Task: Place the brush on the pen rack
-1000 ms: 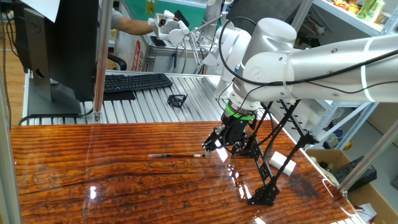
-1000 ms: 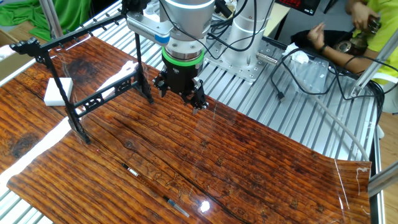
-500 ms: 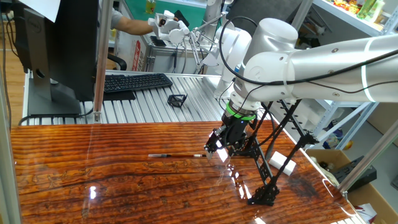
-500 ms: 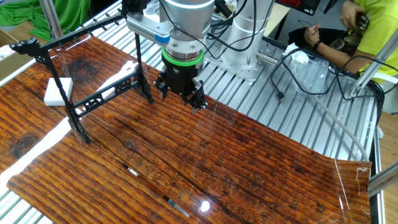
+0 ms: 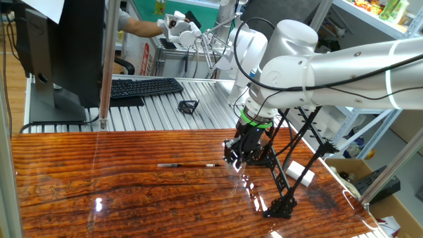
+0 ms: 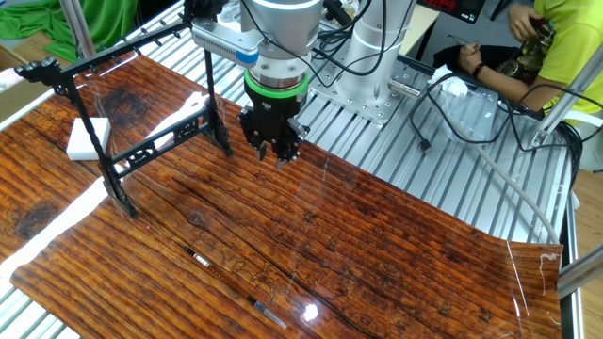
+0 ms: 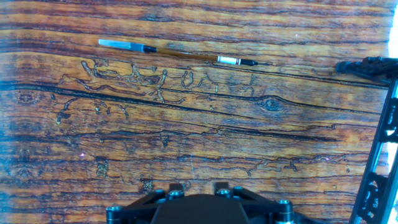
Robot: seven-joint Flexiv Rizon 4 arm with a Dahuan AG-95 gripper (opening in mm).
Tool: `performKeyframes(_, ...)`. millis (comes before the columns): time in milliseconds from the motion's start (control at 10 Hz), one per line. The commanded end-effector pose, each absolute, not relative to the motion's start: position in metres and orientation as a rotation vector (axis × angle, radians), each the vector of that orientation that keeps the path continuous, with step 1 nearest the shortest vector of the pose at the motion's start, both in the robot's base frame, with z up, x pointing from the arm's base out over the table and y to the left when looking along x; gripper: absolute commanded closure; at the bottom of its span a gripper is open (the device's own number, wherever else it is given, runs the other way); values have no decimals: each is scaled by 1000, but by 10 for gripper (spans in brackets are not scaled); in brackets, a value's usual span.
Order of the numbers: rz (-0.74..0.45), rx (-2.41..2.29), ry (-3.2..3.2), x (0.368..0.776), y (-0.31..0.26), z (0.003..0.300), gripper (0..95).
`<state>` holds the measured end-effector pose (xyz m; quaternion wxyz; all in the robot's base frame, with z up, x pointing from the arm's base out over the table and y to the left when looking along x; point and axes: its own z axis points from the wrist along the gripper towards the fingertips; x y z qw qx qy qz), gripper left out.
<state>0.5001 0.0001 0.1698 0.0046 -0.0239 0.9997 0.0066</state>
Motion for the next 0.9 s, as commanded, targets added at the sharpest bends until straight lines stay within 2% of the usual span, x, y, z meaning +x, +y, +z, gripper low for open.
performKeyframes(100, 20, -75, 3132, 500, 0, 170, 950)
performKeyframes(900, 23, -61, 3131, 503, 3, 163, 950)
